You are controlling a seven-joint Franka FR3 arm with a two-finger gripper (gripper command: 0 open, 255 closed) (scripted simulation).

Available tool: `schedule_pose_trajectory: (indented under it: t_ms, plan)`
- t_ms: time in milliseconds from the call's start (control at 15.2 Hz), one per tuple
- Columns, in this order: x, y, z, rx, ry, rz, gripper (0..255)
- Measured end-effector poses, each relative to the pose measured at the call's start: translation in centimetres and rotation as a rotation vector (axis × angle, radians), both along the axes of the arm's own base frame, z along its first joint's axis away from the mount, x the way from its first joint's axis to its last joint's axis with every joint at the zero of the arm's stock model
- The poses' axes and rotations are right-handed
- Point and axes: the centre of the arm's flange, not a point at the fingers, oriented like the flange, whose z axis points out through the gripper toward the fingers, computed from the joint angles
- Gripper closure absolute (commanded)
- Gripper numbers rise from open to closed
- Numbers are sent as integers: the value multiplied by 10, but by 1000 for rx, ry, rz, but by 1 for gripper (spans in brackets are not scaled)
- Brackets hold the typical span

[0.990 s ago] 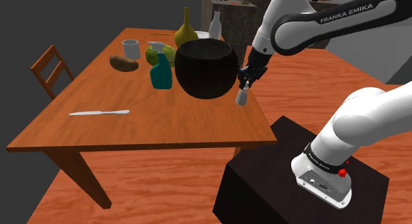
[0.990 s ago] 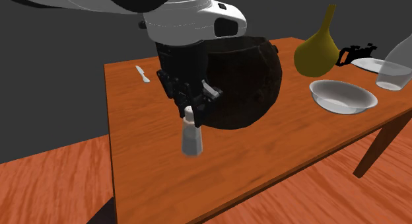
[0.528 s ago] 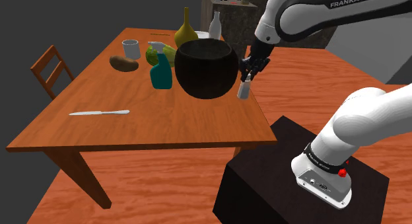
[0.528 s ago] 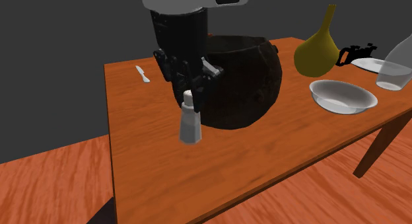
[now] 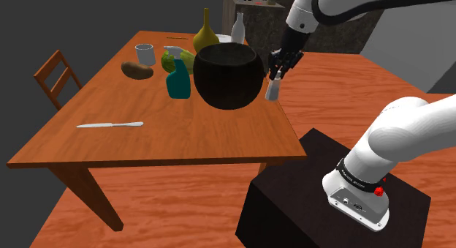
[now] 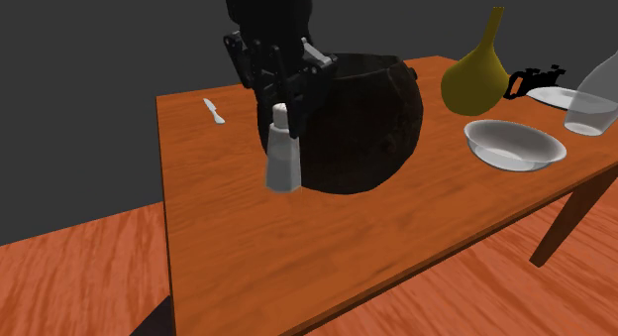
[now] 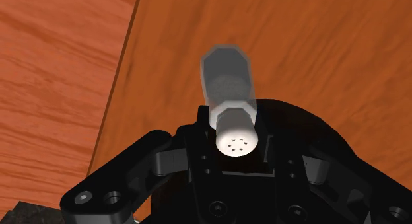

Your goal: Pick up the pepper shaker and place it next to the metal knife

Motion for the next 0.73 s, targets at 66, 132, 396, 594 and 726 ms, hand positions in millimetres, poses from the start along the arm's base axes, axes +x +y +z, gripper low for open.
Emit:
schedule_pose_trajectory:
  t_ms: [66, 132, 396, 594, 726]
  plan:
    - [0, 0, 5, 0, 0, 0, 255]
    - [-1, -1, 9, 0, 0, 0, 255]
    - [0, 0, 32, 0, 0, 0, 255]
    - [0, 0, 44, 0, 0, 0, 255]
    - [8, 14, 47, 0, 0, 1, 255]
